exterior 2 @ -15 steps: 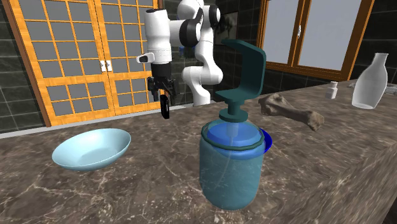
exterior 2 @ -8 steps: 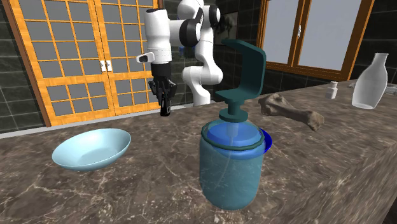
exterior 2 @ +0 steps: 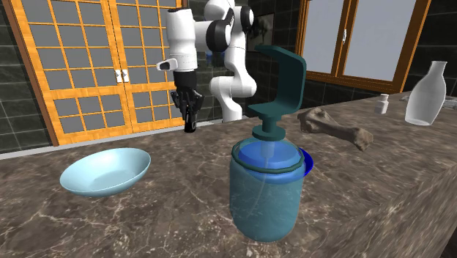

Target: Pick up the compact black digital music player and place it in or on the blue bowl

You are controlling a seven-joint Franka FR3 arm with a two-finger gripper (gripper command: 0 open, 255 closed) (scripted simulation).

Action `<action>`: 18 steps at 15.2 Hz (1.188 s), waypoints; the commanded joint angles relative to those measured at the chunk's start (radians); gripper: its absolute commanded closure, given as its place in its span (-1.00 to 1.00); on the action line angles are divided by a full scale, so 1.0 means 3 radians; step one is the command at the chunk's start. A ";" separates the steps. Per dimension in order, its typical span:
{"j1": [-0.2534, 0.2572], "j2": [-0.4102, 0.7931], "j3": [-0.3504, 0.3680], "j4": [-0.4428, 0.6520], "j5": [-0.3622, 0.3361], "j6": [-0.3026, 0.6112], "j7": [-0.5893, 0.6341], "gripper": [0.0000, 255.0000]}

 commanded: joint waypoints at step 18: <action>0.0012 -0.0115 0.0043 0.0747 0.0011 -0.0864 0.0019 1.00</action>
